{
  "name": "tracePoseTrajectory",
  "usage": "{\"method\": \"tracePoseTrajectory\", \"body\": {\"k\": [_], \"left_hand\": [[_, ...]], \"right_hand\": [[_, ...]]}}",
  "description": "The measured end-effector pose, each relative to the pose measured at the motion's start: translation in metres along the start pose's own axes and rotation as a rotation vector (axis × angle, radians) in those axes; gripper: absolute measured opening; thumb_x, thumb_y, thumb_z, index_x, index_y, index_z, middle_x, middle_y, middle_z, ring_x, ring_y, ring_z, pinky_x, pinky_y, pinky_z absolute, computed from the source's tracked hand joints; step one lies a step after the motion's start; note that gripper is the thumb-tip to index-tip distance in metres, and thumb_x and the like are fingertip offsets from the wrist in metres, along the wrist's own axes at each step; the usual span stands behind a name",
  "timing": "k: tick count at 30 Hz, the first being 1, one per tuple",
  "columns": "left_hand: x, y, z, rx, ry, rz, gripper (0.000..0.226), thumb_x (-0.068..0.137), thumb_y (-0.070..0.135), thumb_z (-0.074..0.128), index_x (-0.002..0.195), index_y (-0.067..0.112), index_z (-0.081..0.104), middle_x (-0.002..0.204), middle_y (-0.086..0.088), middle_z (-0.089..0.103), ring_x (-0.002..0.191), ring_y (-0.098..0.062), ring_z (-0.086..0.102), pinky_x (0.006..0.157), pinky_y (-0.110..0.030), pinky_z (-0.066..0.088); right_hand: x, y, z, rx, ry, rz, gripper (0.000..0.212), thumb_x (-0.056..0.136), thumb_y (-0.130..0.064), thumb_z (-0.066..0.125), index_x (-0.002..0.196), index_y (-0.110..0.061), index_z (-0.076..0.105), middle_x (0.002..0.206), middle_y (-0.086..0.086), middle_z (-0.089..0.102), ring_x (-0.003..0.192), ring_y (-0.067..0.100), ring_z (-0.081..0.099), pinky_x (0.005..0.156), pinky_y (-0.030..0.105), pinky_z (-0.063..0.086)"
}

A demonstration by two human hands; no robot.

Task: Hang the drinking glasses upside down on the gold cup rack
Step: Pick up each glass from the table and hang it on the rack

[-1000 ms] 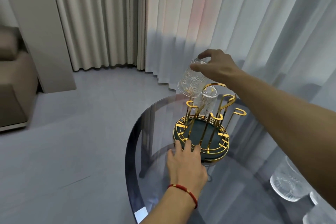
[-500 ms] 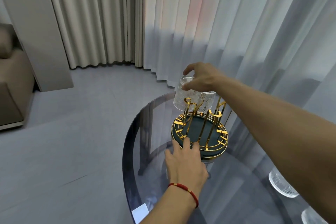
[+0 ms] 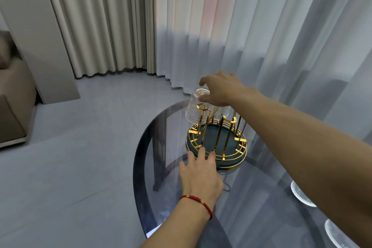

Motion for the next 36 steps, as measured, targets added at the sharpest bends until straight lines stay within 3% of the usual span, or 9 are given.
{"method": "tracePoseTrajectory", "body": {"k": [4, 8, 13, 16, 18, 20, 24, 30, 36], "left_hand": [[-0.009, 0.02, -0.022, -0.215, 0.179, 0.176, 0.045, 0.091, 0.021, 0.057, 0.136, 0.018, 0.056, 0.141, -0.004, 0.053, 0.134, -0.022, 0.039, 0.105, -0.04, 0.042], [-0.027, 0.049, -0.044, -0.389, 0.303, 0.375, 0.04, 0.082, 0.01, 0.065, 0.122, 0.014, 0.066, 0.123, -0.003, 0.064, 0.12, -0.018, 0.05, 0.101, -0.03, 0.045], [-0.041, 0.072, -0.03, -0.611, 0.084, 0.391, 0.05, 0.07, 0.02, 0.065, 0.12, 0.022, 0.068, 0.12, 0.01, 0.061, 0.122, -0.007, 0.041, 0.099, -0.011, 0.025], [-0.044, 0.077, -0.024, -0.759, 0.004, 0.326, 0.05, 0.069, 0.024, 0.06, 0.119, 0.028, 0.068, 0.12, 0.017, 0.059, 0.122, 0.002, 0.04, 0.1, -0.019, 0.033], [-0.047, 0.083, -0.021, -0.813, -0.031, 0.3, 0.049, 0.07, 0.024, 0.06, 0.118, 0.03, 0.068, 0.121, 0.018, 0.058, 0.122, 0.001, 0.042, 0.101, -0.028, 0.039], [-0.048, 0.089, -0.02, -0.846, -0.047, 0.278, 0.048, 0.07, 0.024, 0.059, 0.117, 0.031, 0.068, 0.121, 0.019, 0.057, 0.122, -0.001, 0.044, 0.101, -0.032, 0.042], [-0.048, 0.098, -0.012, -0.877, -0.094, 0.229, 0.048, 0.07, 0.026, 0.058, 0.117, 0.033, 0.069, 0.119, 0.023, 0.055, 0.118, -0.002, 0.047, 0.1, -0.036, 0.047], [-0.045, 0.109, 0.002, -0.924, -0.163, 0.21, 0.048, 0.074, 0.023, 0.06, 0.119, 0.038, 0.066, 0.123, 0.017, 0.06, 0.119, -0.003, 0.051, 0.099, -0.041, 0.051], [-0.04, 0.116, 0.006, -0.984, -0.203, 0.22, 0.053, 0.08, 0.043, 0.069, 0.131, 0.045, 0.051, 0.125, 0.013, 0.059, 0.113, -0.004, 0.058, 0.086, -0.033, 0.057]], "right_hand": [[-0.063, 0.013, -0.032, 0.108, 0.293, 0.0, 0.045, 0.098, -0.042, 0.054, 0.136, -0.018, 0.057, 0.139, 0.01, 0.058, 0.13, 0.031, 0.049, 0.107, 0.048, 0.037], [-0.164, 0.038, -0.037, 0.312, 0.511, 0.065, 0.031, 0.095, -0.035, 0.051, 0.116, -0.017, 0.066, 0.117, 0.005, 0.066, 0.108, 0.026, 0.058, 0.092, 0.042, 0.046], [-0.264, 0.08, 0.011, 0.164, 0.394, 0.245, 0.03, 0.088, -0.035, 0.057, 0.109, -0.018, 0.069, 0.113, 0.004, 0.068, 0.109, 0.028, 0.061, 0.099, 0.046, 0.041], [-0.296, 0.118, 0.041, -0.056, 0.154, 0.443, 0.045, 0.084, -0.043, 0.061, 0.12, -0.017, 0.065, 0.135, 0.016, 0.057, 0.135, 0.036, 0.046, 0.115, 0.065, 0.017], [-0.312, 0.141, 0.063, -0.169, -0.082, 0.59, 0.06, 0.087, -0.057, 0.049, 0.135, -0.021, 0.053, 0.144, 0.019, 0.048, 0.146, 0.041, 0.028, 0.115, 0.071, 0.002], [-0.319, 0.152, 0.077, -0.223, -0.196, 0.656, 0.071, 0.091, -0.065, 0.034, 0.147, -0.024, 0.039, 0.14, 0.019, 0.052, 0.145, 0.044, 0.026, 0.113, 0.076, -0.003], [-0.314, 0.153, 0.08, -0.218, -0.142, 0.622, 0.069, 0.095, -0.068, 0.028, 0.151, -0.028, 0.035, 0.121, 0.012, 0.059, 0.125, 0.034, 0.049, 0.111, 0.079, -0.003], [-0.31, 0.162, 0.07, -0.176, -0.054, 0.609, 0.066, 0.093, -0.068, 0.037, 0.148, -0.031, 0.037, 0.115, 0.008, 0.062, 0.12, 0.03, 0.055, 0.116, 0.073, -0.002], [-0.303, 0.138, 0.041, 0.08, 0.211, 0.421, 0.077, 0.071, -0.057, 0.07, 0.141, -0.032, 0.05, 0.102, 0.004, 0.055, 0.107, 0.028, 0.058, 0.123, 0.061, 0.006]]}}
Point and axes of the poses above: each hand's wrist, its own x-axis towards the middle knuckle, its own z-axis out of the palm, y = z × x, the point moved 10 cm from there along x, towards the middle knuckle
